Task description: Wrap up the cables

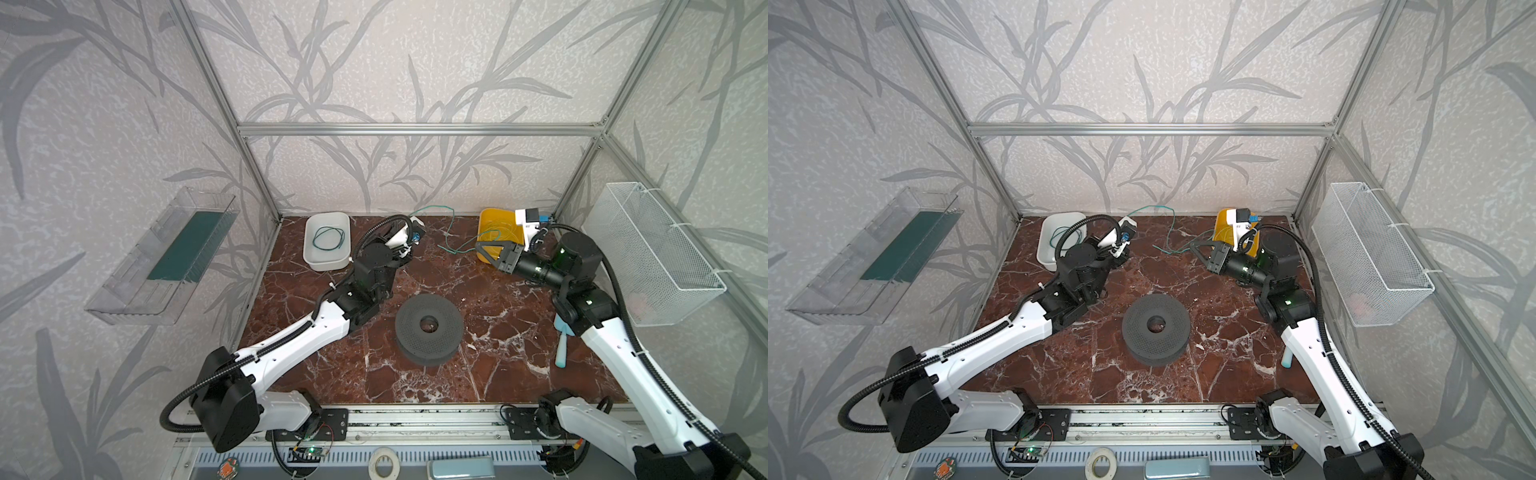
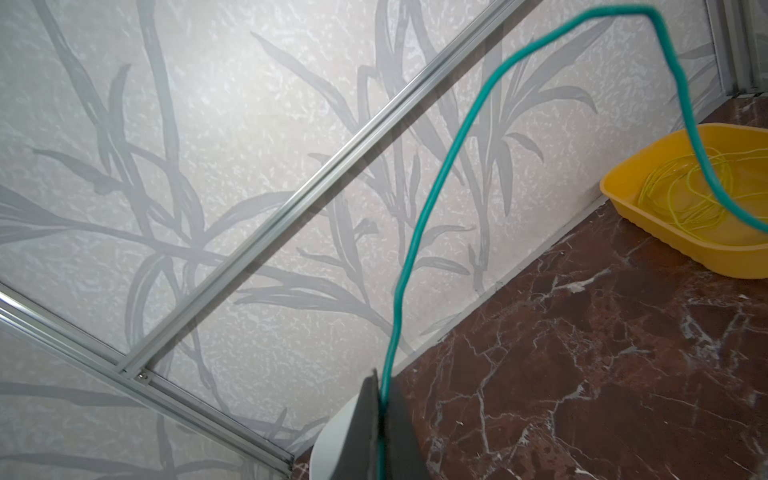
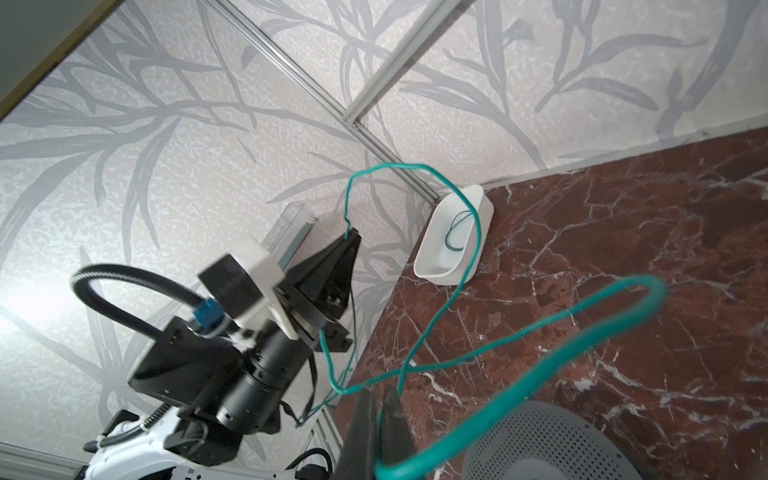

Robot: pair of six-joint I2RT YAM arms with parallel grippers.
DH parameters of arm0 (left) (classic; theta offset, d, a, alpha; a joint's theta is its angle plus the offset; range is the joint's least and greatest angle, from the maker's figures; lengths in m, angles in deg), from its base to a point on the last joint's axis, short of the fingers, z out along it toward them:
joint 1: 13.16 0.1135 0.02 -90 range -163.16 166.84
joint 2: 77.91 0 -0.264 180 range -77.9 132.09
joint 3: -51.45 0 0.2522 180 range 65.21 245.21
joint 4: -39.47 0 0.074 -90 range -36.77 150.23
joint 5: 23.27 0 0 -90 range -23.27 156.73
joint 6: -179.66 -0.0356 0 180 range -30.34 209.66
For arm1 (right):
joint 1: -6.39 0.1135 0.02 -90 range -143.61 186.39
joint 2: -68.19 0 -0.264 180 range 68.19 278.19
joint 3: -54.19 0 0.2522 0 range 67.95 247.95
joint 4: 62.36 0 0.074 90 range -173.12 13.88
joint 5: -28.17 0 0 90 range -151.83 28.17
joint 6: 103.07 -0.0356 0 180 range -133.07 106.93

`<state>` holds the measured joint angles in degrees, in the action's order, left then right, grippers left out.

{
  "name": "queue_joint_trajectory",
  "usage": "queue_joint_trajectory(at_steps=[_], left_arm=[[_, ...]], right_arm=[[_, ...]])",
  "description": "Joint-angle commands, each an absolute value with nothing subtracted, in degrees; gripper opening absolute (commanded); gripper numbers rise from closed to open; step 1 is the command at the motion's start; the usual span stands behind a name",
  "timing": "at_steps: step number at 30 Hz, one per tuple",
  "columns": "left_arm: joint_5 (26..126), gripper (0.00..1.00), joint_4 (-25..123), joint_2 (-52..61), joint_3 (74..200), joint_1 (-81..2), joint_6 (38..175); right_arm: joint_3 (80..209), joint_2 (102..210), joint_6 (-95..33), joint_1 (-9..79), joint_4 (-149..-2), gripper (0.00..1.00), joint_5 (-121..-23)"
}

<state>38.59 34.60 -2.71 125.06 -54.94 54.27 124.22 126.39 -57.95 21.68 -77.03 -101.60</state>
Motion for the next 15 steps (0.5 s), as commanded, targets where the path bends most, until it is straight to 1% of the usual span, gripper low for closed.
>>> queue_joint_trajectory(at_steps=[1, 4, 7, 11, 15], left_arm=[[39.2, 0.0, 42.1, -3.4, 128.5, -53.1, 61.8], [36.7, 0.0, 43.2, -3.2, 130.0, -50.0, 64.2], [33.9, 0.0, 45.2, -3.2, 131.1, -46.4, 66.3], [33.1, 0.0, 48.3, -4.6, 131.2, -41.5, 69.6], [33.6, 0.0, 48.8, -6.5, 128.5, -38.6, 69.9]], right_arm=[[122.6, 124.7, -52.5, 21.4, -80.9, 0.0, -103.8], [122.3, 123.4, -46.5, 21.2, -87.7, 0.0, -99.9], [120.6, 121.9, -45.0, 19.4, -91.3, 0.0, -95.3], [117.4, 120.1, -47.6, 13.4, -90.2, 0.0, -94.0], [115.0, 119.6, -56.3, 5.0, -83.2, 0.0, -96.0]])
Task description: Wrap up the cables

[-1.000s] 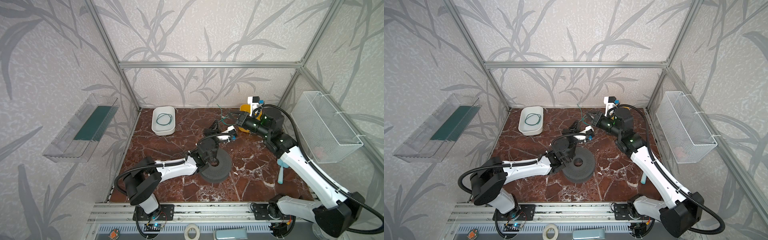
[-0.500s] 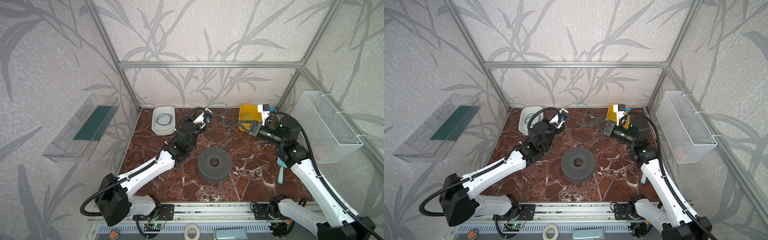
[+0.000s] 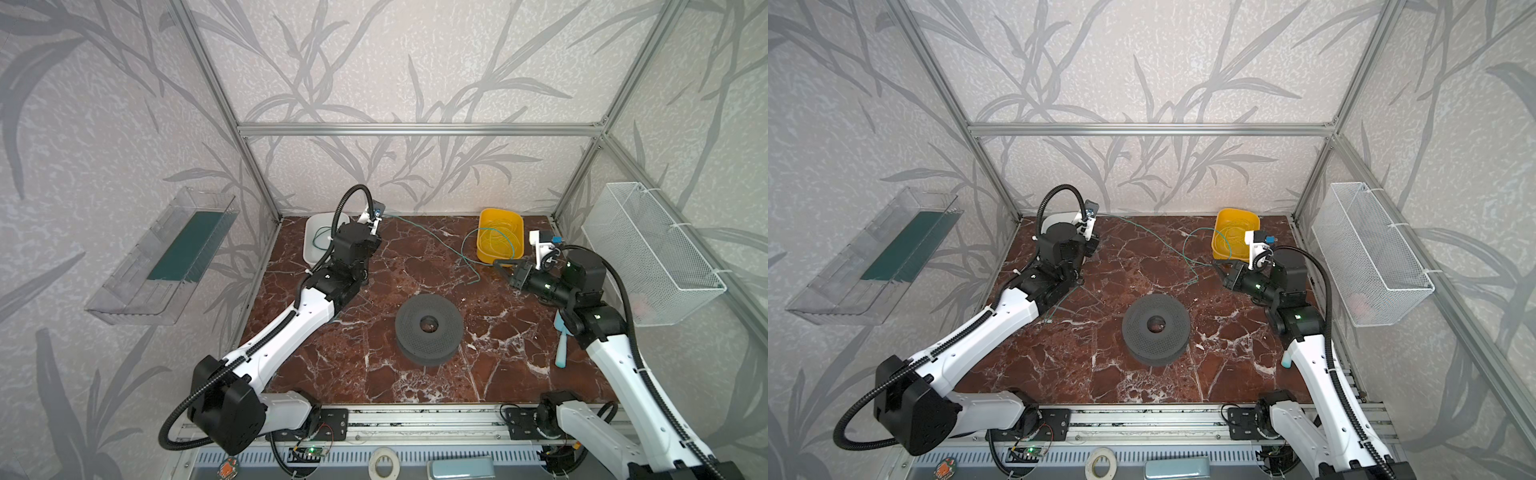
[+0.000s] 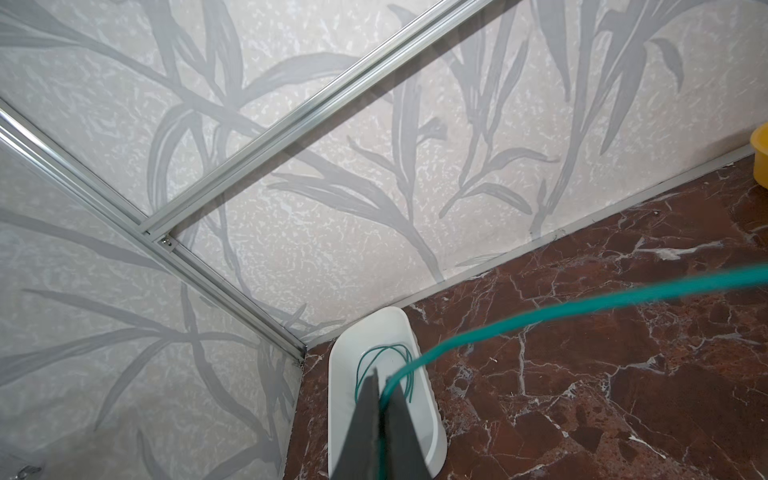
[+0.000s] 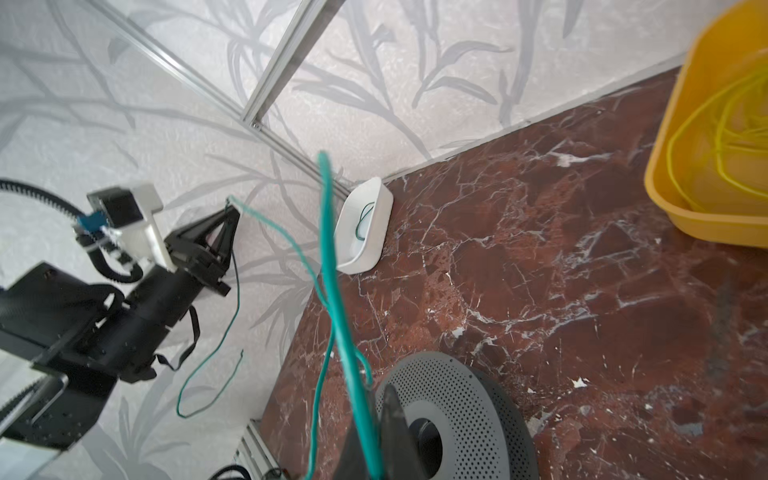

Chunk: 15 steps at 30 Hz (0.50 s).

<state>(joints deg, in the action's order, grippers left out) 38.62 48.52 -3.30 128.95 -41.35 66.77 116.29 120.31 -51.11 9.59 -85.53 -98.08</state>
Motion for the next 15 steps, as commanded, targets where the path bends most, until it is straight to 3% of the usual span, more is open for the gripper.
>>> queue_joint_trajectory(at_steps=[1, 8, 15], left_arm=[[34.1, 0.0, 48.9, -6.9, 127.7, -38.5, 69.7], [38.8, 0.0, 52.8, -8.9, 121.4, -38.6, 65.4], [41.6, 0.0, 61.3, -9.4, 121.5, -39.2, 67.1]], right_arm=[[114.8, 119.9, -58.9, 3.5, -80.7, 0.0, -95.8], [119.2, 127.1, -71.9, 1.8, -65.9, 0.0, -94.2], [122.8, 129.1, -74.9, 1.8, -63.3, 0.0, -93.5]])
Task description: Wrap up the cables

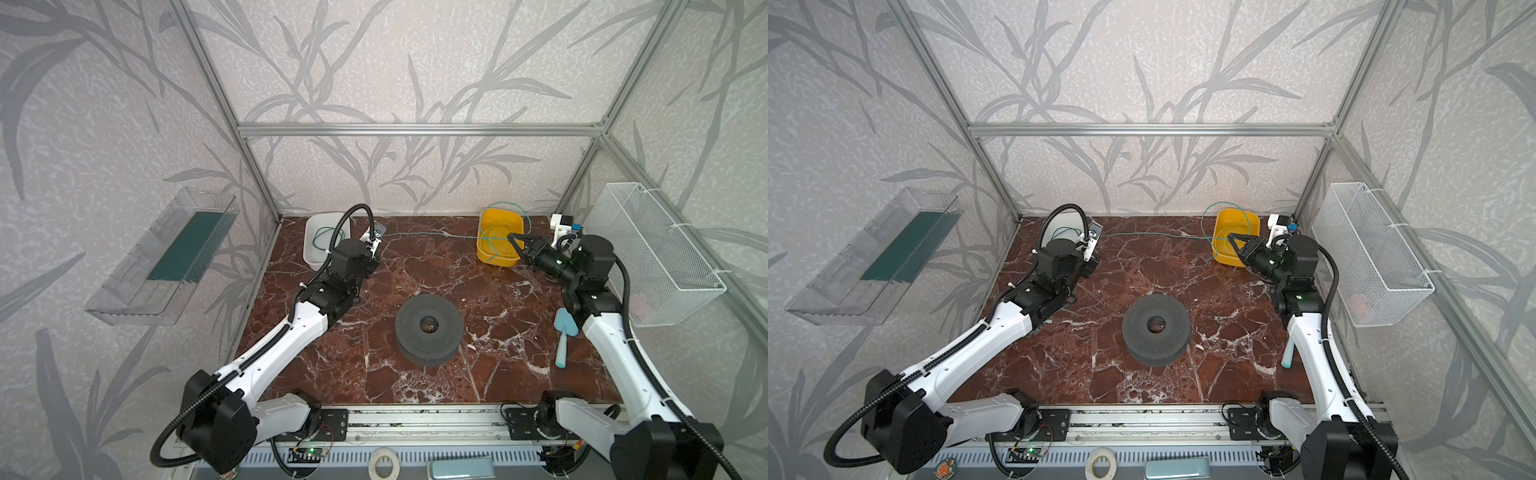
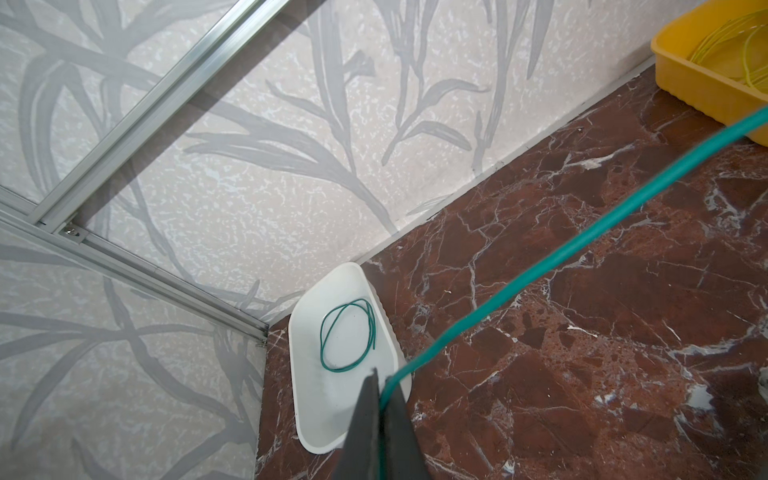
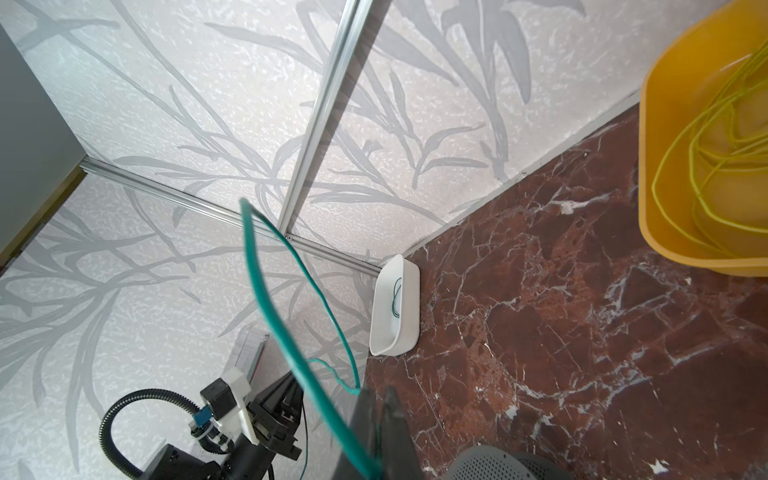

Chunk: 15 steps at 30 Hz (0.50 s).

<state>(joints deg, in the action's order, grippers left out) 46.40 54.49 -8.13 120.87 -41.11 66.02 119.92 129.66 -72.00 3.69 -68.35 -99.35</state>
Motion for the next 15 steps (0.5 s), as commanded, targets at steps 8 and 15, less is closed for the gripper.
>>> queue_joint_trajectory(at_steps=[8, 15], left_arm=[[41.1, 0.0, 65.3, -8.9, 122.9, -44.2, 70.6], [38.1, 0.03, 66.0, -8.9, 121.6, -46.9, 70.1]], right_arm=[[122.1, 129.0, -75.7, 5.3, -61.8, 0.0, -91.7], [125.6, 132.8, -71.1, 11.8, -63.9, 0.0, -89.8]])
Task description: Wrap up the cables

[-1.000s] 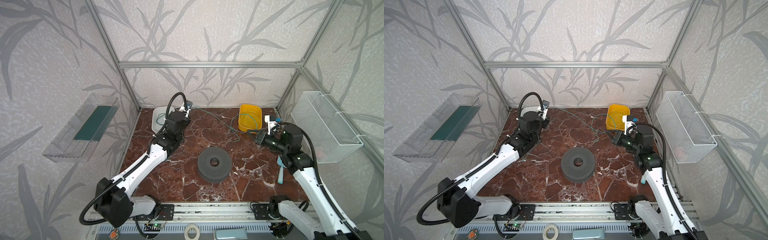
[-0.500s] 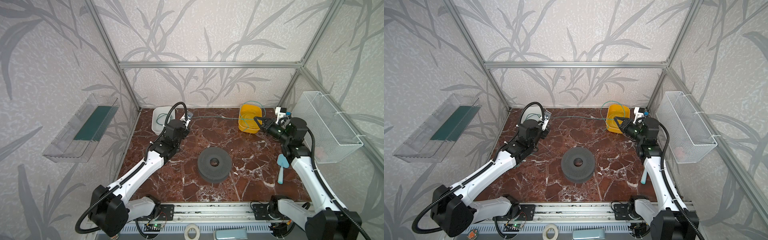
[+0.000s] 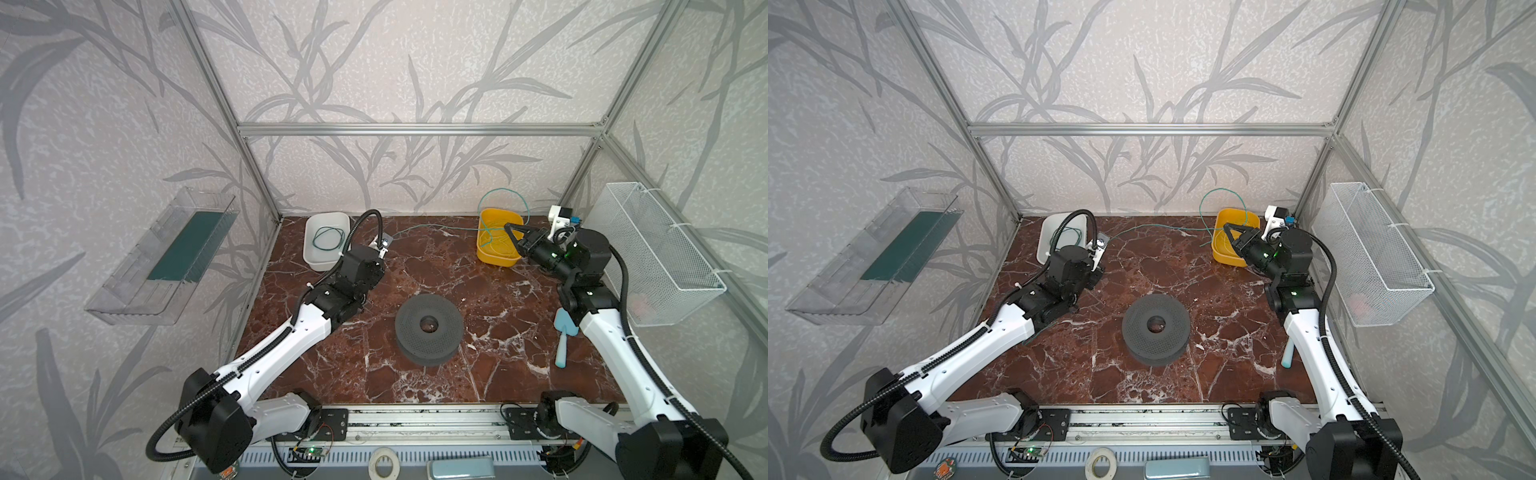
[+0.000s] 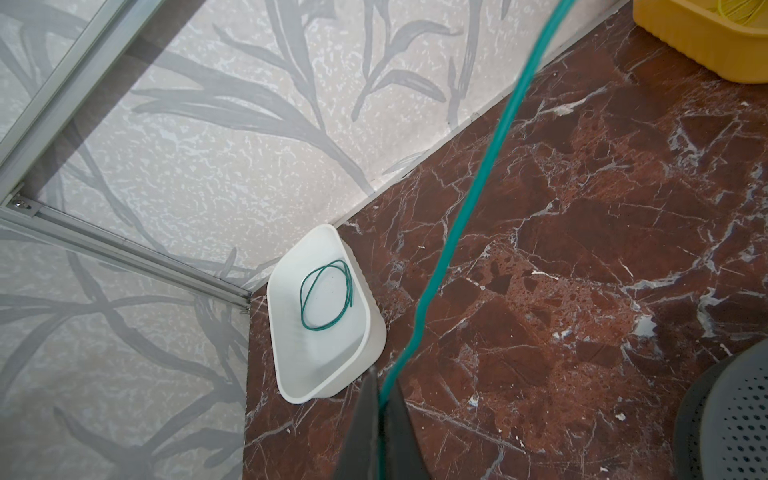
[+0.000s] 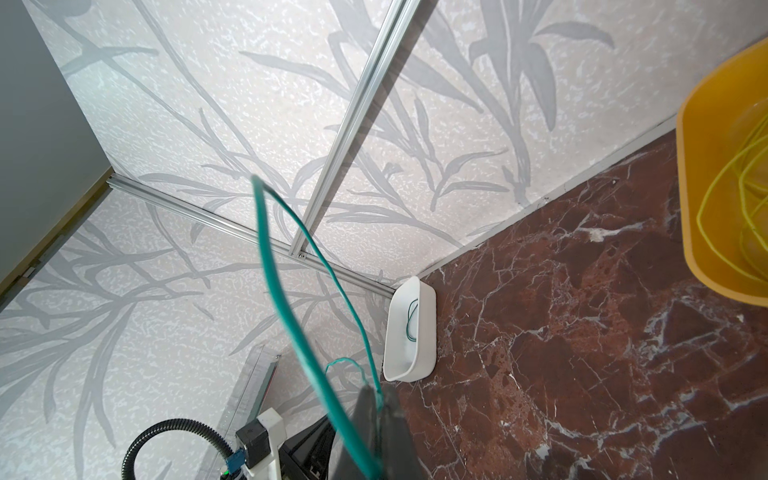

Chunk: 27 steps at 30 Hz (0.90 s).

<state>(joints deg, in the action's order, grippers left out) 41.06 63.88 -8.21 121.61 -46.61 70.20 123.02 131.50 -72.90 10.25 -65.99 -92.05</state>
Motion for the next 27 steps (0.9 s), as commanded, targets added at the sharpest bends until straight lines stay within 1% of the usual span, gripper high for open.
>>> queue_joint_trajectory(at_steps=[1, 3, 4, 5, 8, 10, 14, 16, 24, 27], left_arm=[[37.6, 0.11, 66.0, -9.2, 121.5, -46.9, 69.3], [37.5, 0.27, 67.5, -9.7, 122.8, -46.9, 68.1], [37.8, 0.38, 68.6, -10.1, 123.9, -47.0, 67.1], [37.9, 0.46, 69.6, -10.5, 125.0, -47.0, 65.8], [37.4, 0.64, 72.5, -11.8, 129.7, -47.0, 63.3], [37.0, 0.73, 74.0, -12.1, 133.4, -47.2, 62.5], [38.1, 0.77, 77.9, -10.8, 140.8, -48.6, 60.6], [37.3, 0.78, 78.9, -9.1, 143.8, -50.7, 58.3], [34.3, 0.78, 78.4, 3.8, 157.8, -61.1, 48.4], [38.9, 0.79, 81.2, 5.2, 162.6, -61.6, 49.2]], right_arm=[[126.0, 133.3, -70.7, 12.5, -64.1, 0.0, -89.7], [125.8, 133.9, -70.9, 13.2, -64.1, 0.0, -89.3], [125.6, 134.2, -71.5, 13.5, -63.3, 0.0, -89.6], [125.3, 134.7, -72.0, 13.7, -62.5, 0.0, -90.0], [125.3, 135.6, -72.7, 15.1, -61.7, 0.0, -91.0], [125.5, 136.2, -72.3, 16.2, -61.9, 0.0, -90.9], [125.9, 137.6, -72.5, 16.9, -61.8, 0.0, -90.5], [126.1, 138.4, -72.9, 16.9, -61.3, 0.0, -91.0], [128.3, 139.6, -73.9, 18.8, -60.7, 0.0, -90.2], [129.0, 139.4, -72.6, 18.8, -62.6, 0.0, -89.0]])
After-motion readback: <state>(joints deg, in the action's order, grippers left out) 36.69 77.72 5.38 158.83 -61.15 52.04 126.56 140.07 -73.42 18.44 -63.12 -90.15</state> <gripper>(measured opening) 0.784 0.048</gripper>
